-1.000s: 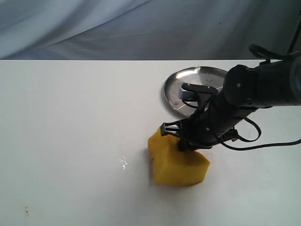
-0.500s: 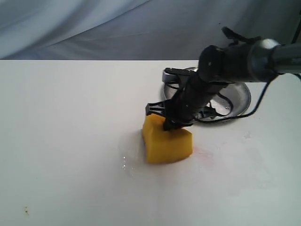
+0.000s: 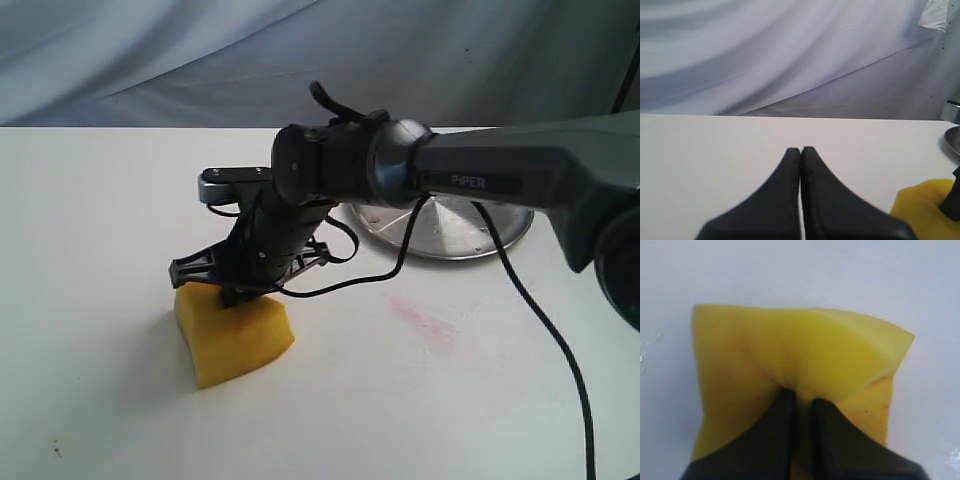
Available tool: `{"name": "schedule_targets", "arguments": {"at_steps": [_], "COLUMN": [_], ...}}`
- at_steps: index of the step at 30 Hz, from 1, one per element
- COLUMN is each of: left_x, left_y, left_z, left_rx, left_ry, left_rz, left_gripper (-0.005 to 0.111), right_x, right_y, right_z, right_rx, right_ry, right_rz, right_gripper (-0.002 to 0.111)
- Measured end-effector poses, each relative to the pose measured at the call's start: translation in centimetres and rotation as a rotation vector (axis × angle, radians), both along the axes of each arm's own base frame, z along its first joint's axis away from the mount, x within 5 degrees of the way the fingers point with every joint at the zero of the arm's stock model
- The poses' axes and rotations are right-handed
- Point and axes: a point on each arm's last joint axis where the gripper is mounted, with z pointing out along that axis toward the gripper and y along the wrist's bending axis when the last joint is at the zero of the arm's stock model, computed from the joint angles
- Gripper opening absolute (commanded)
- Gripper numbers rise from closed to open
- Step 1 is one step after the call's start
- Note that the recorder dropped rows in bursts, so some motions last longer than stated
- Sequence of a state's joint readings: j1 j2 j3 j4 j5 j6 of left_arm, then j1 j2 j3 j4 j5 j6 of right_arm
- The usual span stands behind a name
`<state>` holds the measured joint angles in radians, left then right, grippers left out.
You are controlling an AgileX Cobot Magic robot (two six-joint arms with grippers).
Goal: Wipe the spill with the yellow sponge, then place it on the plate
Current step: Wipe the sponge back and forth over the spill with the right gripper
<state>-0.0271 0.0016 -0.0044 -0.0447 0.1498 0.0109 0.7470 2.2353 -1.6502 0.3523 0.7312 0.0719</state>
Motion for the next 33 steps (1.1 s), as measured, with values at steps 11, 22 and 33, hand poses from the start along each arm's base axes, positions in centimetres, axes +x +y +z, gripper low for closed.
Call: {"name": "schedule_targets", "arguments": {"at_steps": [11,22,33], "left_x": [0.0,0.0,0.0], "left_y": [0.0,0.0,0.0], "left_z": [0.0,0.0,0.0], "left_rx": [0.000,0.000,0.000], "left_ry": [0.000,0.000,0.000], "left_rz": [0.000,0.000,0.000], "left_gripper": [0.001,0.001,0.001], "right_x": [-4.5,-4.4,-3.3], "right_y": [-2.2,-13.7,-22.4], "right_z": [1.2,1.3,1.7], "right_rx": [-0.093,-0.157,-0.251], "right_ry": [0.036,0.055,0.049], "right_rz": [0.067,-0.211,-0.410], "right_gripper": [0.000,0.000,0.000]}}
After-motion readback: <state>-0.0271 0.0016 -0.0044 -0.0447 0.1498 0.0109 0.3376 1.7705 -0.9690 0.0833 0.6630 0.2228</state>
